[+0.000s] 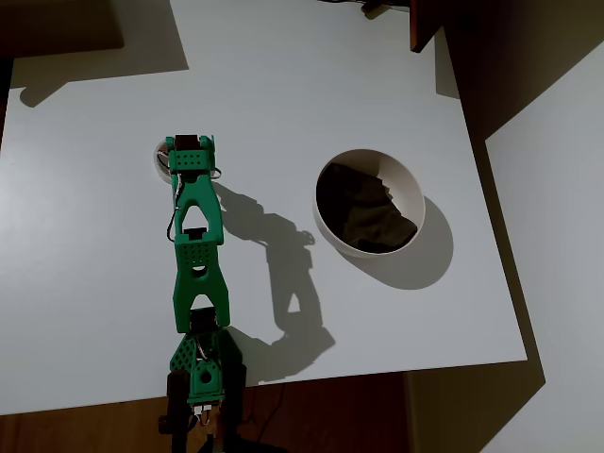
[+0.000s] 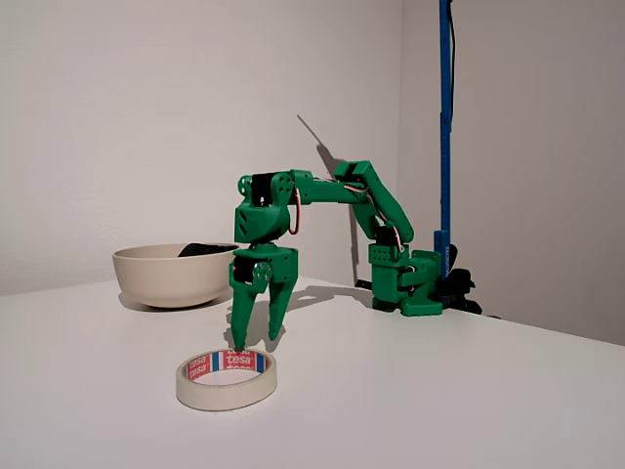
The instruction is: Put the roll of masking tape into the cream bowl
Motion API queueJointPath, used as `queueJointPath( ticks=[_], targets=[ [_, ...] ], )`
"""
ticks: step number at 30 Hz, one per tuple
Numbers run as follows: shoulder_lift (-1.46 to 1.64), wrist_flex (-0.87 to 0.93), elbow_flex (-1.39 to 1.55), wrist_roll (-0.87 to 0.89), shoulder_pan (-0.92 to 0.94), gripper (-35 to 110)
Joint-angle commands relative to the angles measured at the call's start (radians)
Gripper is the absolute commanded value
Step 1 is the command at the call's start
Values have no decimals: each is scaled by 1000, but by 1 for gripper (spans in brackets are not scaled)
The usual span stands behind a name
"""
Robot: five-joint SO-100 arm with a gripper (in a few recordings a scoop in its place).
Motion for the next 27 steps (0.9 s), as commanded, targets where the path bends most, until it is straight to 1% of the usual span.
queueJointPath(
  ticks=[1,14,22,24,25,26,27],
  targets=[
    [32,20,-61,3,-21,21],
    [-46,38,-103,9,-57,21],
    [-71,18,-104,15,-74,19],
    [-69,18,-104,15,-80,13],
    [-69,18,-106,11,-84,4],
    [-69,20,-109,15,-86,-8],
    [-69,21,-110,20,-89,-8]
  ],
)
